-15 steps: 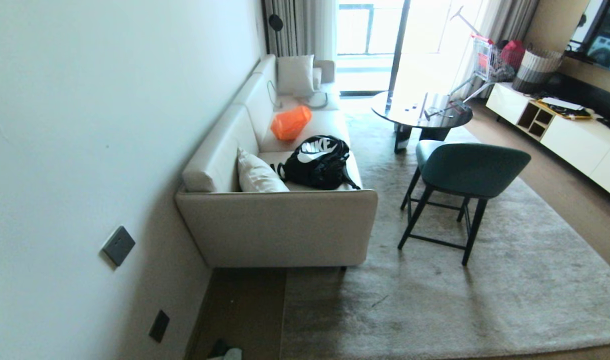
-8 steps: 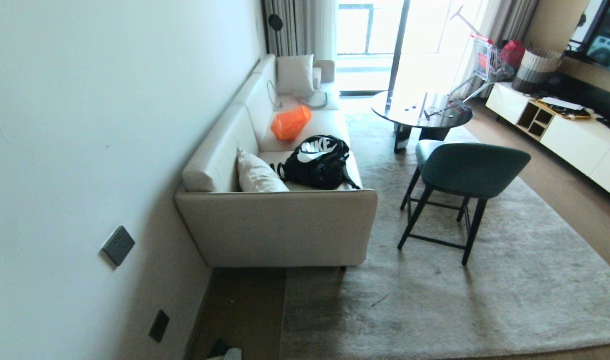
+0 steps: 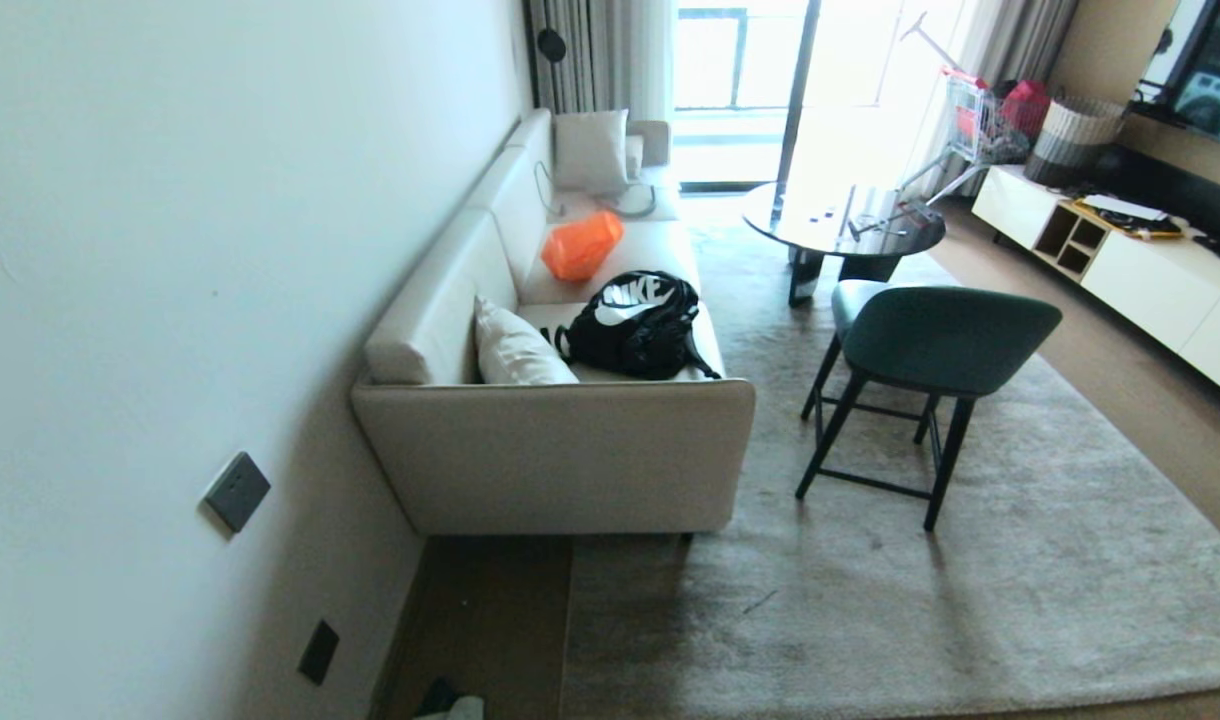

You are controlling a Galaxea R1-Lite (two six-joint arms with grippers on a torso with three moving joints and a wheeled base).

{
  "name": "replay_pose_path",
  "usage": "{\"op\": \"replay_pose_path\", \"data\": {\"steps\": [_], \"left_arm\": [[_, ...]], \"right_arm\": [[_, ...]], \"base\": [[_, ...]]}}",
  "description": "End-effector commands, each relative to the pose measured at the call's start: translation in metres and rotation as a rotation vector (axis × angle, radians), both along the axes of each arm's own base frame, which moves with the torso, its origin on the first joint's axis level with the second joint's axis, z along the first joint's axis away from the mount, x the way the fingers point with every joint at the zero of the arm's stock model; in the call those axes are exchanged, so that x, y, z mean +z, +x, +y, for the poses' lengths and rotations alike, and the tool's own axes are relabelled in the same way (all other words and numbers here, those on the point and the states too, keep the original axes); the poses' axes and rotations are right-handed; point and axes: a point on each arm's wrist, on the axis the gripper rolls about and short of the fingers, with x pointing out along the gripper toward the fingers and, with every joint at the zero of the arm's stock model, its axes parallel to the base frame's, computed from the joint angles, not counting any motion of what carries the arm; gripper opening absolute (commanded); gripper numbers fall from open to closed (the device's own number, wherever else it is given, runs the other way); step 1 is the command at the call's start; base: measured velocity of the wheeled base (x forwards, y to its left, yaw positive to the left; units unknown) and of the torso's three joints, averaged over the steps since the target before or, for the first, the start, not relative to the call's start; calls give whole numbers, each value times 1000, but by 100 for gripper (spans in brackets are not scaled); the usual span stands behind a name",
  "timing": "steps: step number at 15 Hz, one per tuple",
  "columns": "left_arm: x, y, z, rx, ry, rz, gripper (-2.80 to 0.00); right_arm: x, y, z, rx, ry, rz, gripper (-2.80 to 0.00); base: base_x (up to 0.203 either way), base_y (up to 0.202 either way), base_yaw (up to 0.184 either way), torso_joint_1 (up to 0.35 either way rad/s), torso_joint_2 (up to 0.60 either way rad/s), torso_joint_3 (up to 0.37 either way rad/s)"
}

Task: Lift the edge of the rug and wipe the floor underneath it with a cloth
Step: Pick up the rag

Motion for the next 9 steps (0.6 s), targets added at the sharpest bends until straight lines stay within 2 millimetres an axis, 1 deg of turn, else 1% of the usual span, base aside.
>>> {"op": "replay_pose_path", "data": {"steps": [1,9], "left_arm": [[0,0,0,1,0,0,-280],[0,0,0,1,0,0,-280]], "right_arm": [[0,0,0,0,0,0,-280],[0,0,0,0,0,0,-280]], "base": [[0,0,0,-72,110,88],[0,0,0,-127,314,178]]}}
